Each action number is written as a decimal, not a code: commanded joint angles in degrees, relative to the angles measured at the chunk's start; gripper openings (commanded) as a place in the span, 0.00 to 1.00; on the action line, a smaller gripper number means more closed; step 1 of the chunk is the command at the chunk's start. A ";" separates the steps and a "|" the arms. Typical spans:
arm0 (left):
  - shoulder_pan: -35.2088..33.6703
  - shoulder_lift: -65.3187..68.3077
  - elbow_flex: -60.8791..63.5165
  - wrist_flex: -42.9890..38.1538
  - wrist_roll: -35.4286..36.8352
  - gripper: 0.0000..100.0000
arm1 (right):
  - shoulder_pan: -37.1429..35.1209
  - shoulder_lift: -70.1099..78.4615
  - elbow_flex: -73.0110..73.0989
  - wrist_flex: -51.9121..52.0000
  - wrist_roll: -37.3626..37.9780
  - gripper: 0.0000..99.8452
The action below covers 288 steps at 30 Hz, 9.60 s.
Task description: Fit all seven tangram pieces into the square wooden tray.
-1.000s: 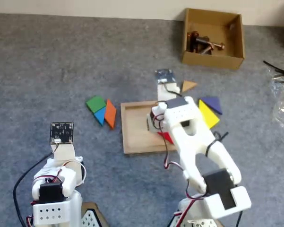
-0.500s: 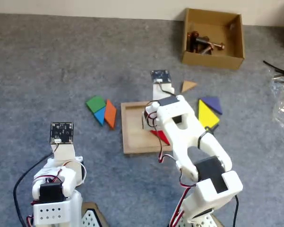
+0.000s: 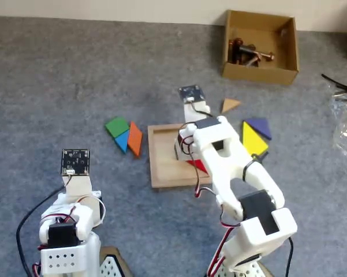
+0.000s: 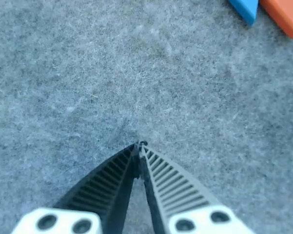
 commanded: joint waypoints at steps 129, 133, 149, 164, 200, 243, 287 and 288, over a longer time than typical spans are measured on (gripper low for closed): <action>-0.48 0.40 1.19 0.44 0.09 0.00 | 27.38 6.20 -11.82 -0.84 -0.62 0.29; -0.48 0.40 1.19 0.44 0.09 0.00 | 27.38 6.20 -11.82 -0.84 -0.62 0.29; -0.48 0.40 1.19 0.44 0.09 0.00 | 25.27 8.66 -12.09 -0.92 -0.53 0.29; -0.48 0.40 1.19 0.44 0.09 0.00 | 25.89 16.84 -18.77 7.25 -0.53 0.28; -0.48 0.40 1.19 0.44 0.09 0.00 | 25.45 10.42 -20.88 17.80 15.12 0.20; -0.48 0.40 1.19 0.44 0.09 0.00 | 26.42 1.71 -15.52 18.59 36.57 0.31; -0.48 0.40 1.19 0.44 0.09 0.00 | 26.51 12.09 -7.69 4.53 40.62 0.33; -0.48 0.40 1.19 0.44 0.09 0.00 | 26.51 12.09 -7.69 4.53 40.62 0.33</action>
